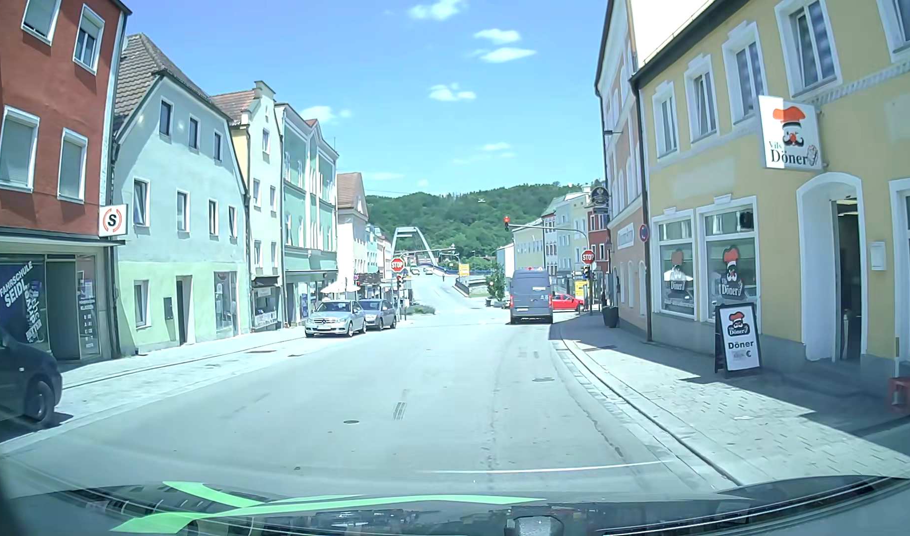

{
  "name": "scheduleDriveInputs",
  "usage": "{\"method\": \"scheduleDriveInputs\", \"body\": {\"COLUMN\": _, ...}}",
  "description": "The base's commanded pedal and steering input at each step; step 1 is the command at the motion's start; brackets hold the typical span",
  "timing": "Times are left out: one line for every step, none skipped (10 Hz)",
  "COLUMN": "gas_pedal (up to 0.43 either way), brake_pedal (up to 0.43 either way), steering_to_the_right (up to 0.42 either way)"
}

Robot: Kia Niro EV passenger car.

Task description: Follow the waypoints while adhering to traffic rules and regulations

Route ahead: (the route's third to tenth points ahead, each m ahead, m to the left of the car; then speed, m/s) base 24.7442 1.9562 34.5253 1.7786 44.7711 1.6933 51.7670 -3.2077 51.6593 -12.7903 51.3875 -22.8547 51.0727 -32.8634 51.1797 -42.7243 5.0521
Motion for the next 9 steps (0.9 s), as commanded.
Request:
{"method": "scheduleDriveInputs", "body": {"gas_pedal": 0.0, "brake_pedal": 0.061, "steering_to_the_right": 0.016}}
{"method": "scheduleDriveInputs", "body": {"gas_pedal": 0.0, "brake_pedal": 0.055, "steering_to_the_right": 0.018}}
{"method": "scheduleDriveInputs", "body": {"gas_pedal": 0.0, "brake_pedal": 0.03, "steering_to_the_right": 0.017}}
{"method": "scheduleDriveInputs", "body": {"gas_pedal": 0.0, "brake_pedal": 0.03, "steering_to_the_right": 0.017}}
{"method": "scheduleDriveInputs", "body": {"gas_pedal": 0.0, "brake_pedal": 0.024, "steering_to_the_right": 0.013}}
{"method": "scheduleDriveInputs", "body": {"gas_pedal": 0.0, "brake_pedal": 0.024, "steering_to_the_right": 0.011}}
{"method": "scheduleDriveInputs", "body": {"gas_pedal": 0.0, "brake_pedal": 0.024, "steering_to_the_right": 0.011}}
{"method": "scheduleDriveInputs", "body": {"gas_pedal": 0.0, "brake_pedal": 0.024, "steering_to_the_right": 0.011}}
{"method": "scheduleDriveInputs", "body": {"gas_pedal": 0.0, "brake_pedal": 0.024, "steering_to_the_right": 0.011}}
